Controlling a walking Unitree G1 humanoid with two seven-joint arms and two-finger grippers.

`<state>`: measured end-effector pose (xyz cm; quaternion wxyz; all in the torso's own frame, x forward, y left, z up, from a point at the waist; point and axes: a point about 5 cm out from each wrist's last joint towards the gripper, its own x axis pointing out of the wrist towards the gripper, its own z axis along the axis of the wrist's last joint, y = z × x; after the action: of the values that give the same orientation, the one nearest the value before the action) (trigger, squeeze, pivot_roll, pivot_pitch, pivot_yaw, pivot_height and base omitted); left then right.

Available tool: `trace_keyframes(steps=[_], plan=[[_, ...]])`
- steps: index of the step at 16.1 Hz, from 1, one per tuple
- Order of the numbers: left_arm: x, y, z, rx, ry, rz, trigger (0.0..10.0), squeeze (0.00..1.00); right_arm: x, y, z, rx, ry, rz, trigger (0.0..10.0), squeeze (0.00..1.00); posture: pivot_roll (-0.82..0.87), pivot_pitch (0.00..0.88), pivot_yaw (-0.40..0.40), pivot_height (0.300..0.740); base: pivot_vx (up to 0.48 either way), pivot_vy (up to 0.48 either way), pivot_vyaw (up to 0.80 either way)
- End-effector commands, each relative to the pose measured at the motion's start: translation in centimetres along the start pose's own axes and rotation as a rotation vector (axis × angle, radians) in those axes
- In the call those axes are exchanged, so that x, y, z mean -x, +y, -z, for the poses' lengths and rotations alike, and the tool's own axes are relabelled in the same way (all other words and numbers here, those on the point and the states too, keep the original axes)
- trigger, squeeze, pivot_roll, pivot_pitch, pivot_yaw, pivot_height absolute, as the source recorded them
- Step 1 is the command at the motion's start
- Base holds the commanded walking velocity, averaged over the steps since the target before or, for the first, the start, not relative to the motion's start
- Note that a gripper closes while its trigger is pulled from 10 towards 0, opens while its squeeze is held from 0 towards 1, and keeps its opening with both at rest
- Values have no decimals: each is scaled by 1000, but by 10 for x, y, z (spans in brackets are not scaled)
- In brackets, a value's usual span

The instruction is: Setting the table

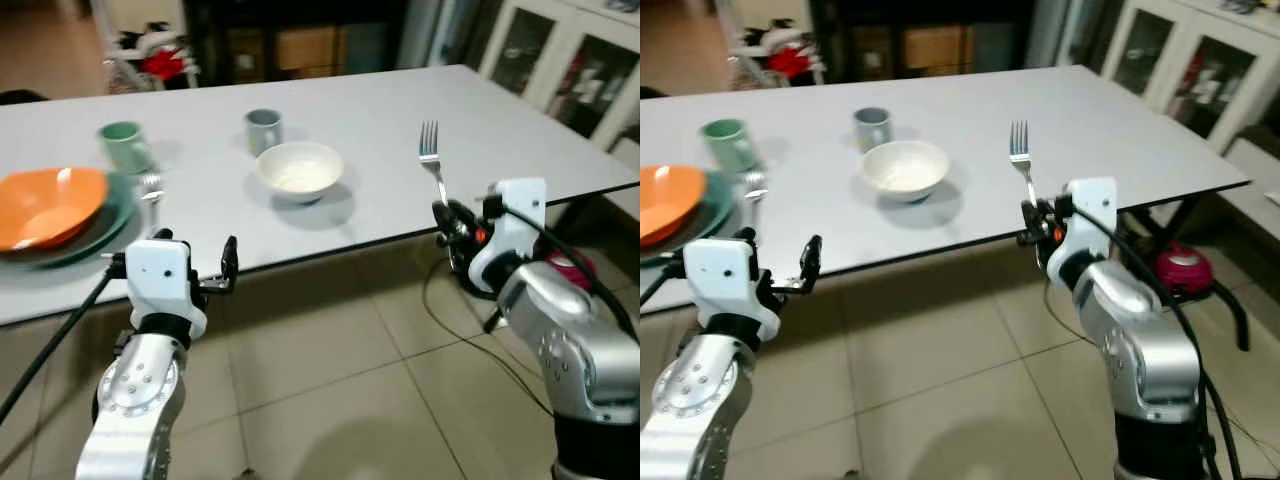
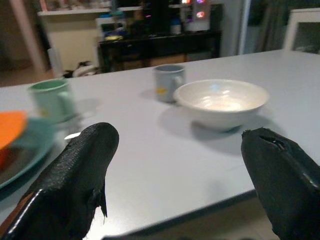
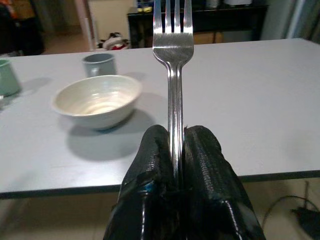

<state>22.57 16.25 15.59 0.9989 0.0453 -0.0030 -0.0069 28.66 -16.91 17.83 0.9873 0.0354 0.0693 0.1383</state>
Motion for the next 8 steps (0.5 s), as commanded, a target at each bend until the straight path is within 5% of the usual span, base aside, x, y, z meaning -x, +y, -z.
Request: trace_keyframes(steps=[1, 8], plan=[[-2, -6, -4, 0, -15, 10, 10000, 0, 1, -8, 3, -13, 30, 13, 10000, 0, -90, 26, -1, 740, 337, 0, 0], [-3, -4, -5, -27, -17, 39, 10000, 0, -8, 8, 7, 36, 64, -86, 10000, 0, -77, 29, 17, 740, 340, 0, 0]])
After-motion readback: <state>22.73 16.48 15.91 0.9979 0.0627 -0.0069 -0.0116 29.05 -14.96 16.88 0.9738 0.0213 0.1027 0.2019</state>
